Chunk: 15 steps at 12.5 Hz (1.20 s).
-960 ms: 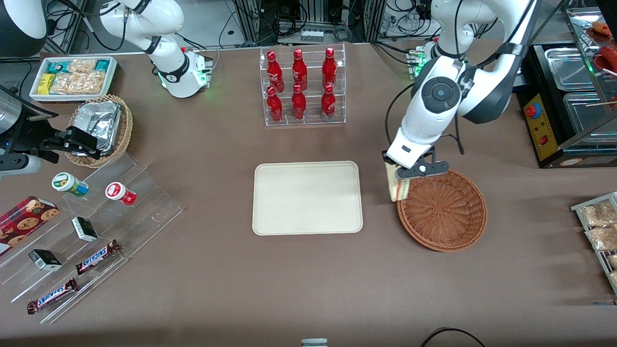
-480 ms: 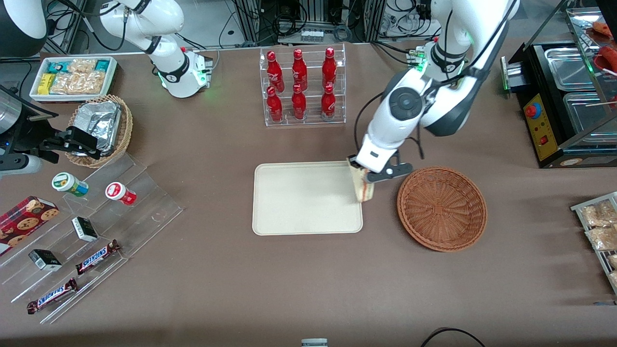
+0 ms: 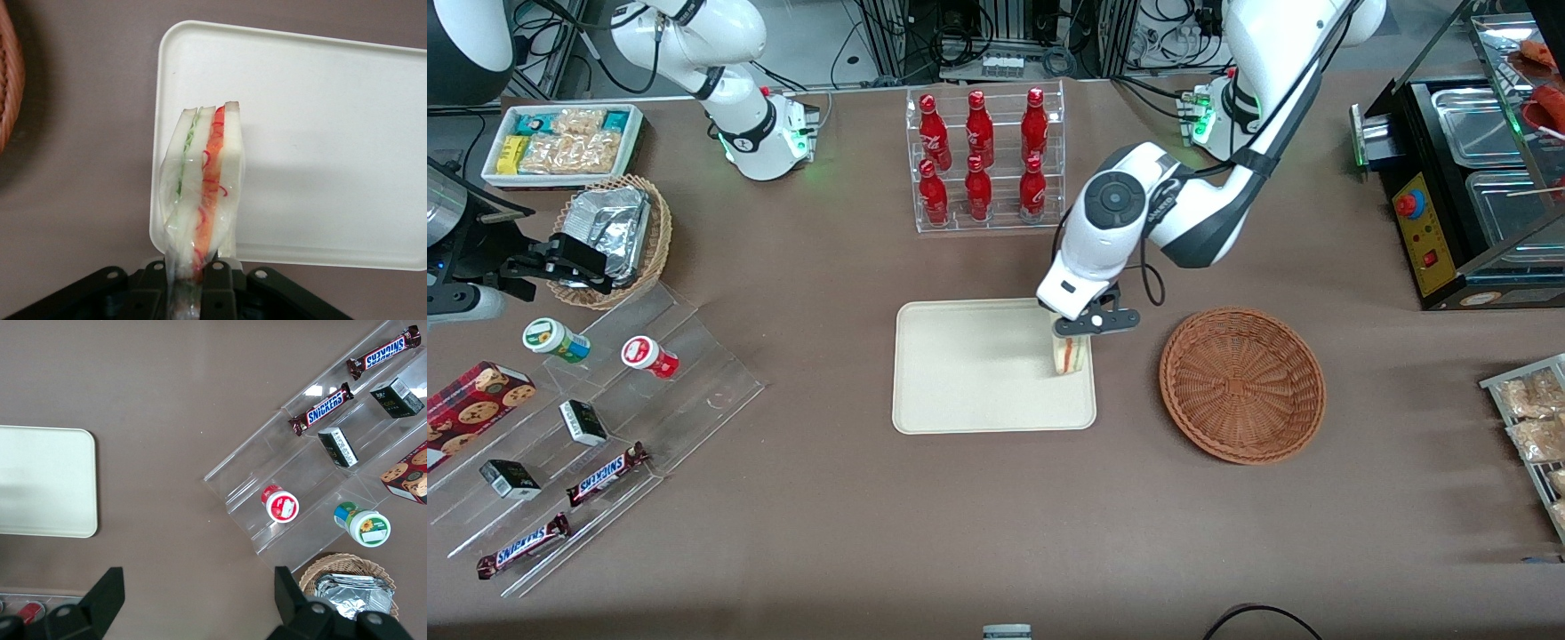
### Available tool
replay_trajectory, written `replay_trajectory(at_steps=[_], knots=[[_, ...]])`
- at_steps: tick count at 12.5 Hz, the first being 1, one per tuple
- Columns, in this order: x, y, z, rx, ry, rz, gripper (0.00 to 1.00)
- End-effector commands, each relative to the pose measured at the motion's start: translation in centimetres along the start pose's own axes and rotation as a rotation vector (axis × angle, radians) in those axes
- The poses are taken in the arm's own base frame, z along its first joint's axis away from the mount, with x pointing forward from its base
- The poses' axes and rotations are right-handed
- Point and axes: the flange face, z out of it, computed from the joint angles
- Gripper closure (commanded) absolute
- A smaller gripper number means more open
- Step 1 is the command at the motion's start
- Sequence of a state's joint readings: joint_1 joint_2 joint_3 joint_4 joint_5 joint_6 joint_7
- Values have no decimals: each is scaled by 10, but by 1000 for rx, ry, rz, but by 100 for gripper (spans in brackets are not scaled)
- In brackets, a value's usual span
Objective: Place sandwich from basket to tray
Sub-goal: 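Carry the sandwich with the left gripper over the cream tray, then lower the sandwich onto the tray with the left gripper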
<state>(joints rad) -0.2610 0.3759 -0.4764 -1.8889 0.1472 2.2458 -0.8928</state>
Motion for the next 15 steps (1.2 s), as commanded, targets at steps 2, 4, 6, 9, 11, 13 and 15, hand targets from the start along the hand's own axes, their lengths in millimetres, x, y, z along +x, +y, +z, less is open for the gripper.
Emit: replay_trajectory(at_steps=[2, 4, 6, 9, 11, 13, 15], knots=[[-3, 30, 9, 24, 46, 47, 100], [-1, 34, 27, 62, 75, 60, 100], [5, 34, 46, 97, 116, 47, 100], [10, 40, 53, 99, 145, 6, 100], [10, 48, 52, 83, 150, -16, 100], [5, 53, 54, 82, 147, -7, 100], [1, 57, 61, 83, 141, 10, 100]])
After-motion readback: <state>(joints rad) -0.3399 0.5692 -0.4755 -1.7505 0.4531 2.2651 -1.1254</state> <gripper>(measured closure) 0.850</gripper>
